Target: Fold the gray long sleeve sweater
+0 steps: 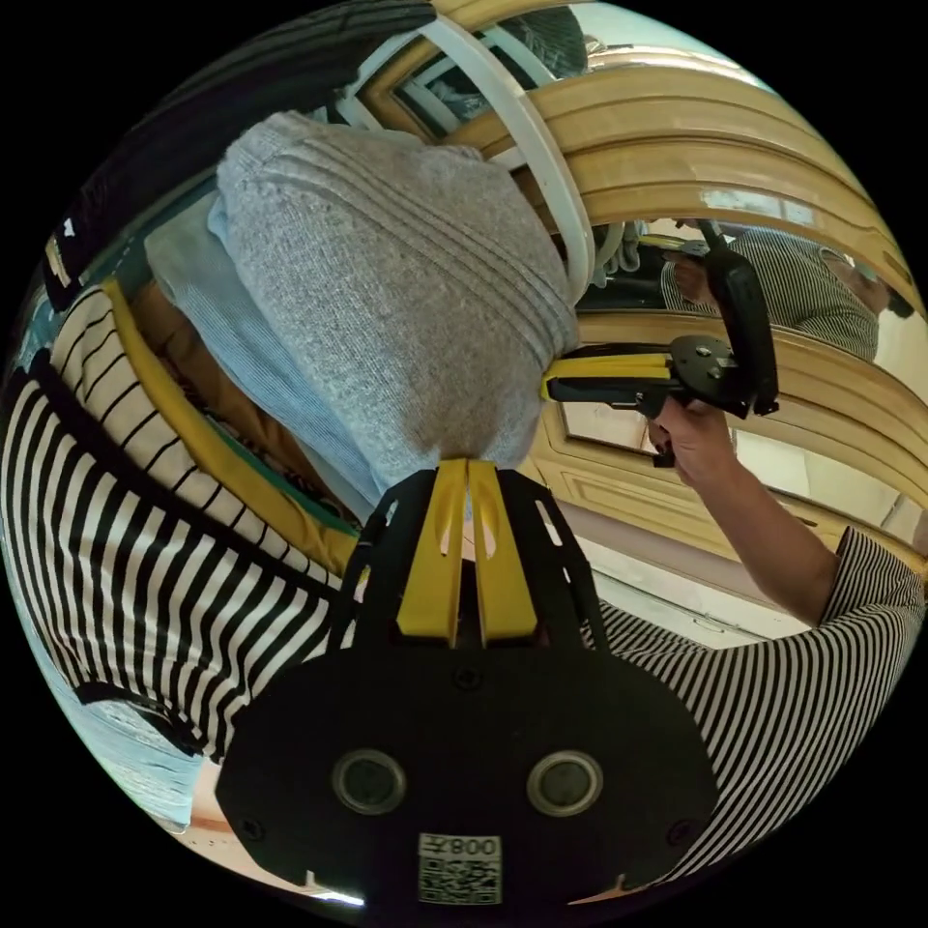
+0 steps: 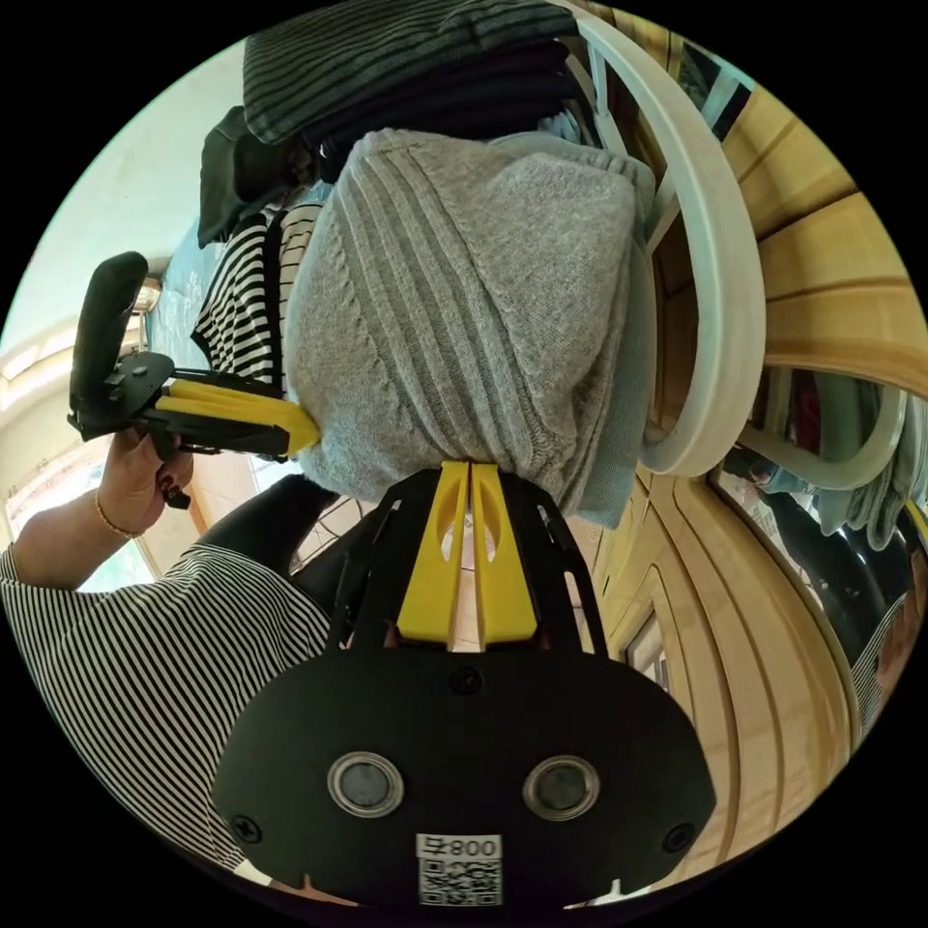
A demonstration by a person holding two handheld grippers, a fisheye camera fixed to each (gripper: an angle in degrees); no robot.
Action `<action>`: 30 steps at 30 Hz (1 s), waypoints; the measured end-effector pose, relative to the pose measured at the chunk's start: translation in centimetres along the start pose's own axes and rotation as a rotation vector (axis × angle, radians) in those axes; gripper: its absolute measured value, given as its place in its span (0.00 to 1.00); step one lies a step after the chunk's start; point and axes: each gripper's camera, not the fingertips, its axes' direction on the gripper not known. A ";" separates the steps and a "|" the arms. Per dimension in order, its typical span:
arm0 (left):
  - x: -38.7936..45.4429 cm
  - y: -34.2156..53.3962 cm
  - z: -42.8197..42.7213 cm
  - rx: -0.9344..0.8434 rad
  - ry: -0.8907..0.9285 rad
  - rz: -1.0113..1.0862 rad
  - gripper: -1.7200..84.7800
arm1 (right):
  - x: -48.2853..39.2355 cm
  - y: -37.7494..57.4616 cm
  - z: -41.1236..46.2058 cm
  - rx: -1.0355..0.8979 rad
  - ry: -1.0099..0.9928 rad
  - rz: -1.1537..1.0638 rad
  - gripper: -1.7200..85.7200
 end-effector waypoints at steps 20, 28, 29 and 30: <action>-0.4 23.8 -22.8 0.500 -0.727 0.099 0.02 | -8.9 8.5 -13.0 0.109 0.079 0.126 0.02; -9.7 32.6 -27.5 0.479 -0.654 0.161 0.02 | -20.8 9.9 -15.2 0.165 -0.030 0.128 0.04; -11.7 33.9 -28.3 0.470 -0.629 0.153 0.02 | -22.8 9.1 -15.4 0.175 -0.065 0.117 0.06; -12.8 34.6 -28.7 0.465 -0.612 0.150 0.02 | -23.8 8.6 -15.5 0.182 -0.082 0.110 0.06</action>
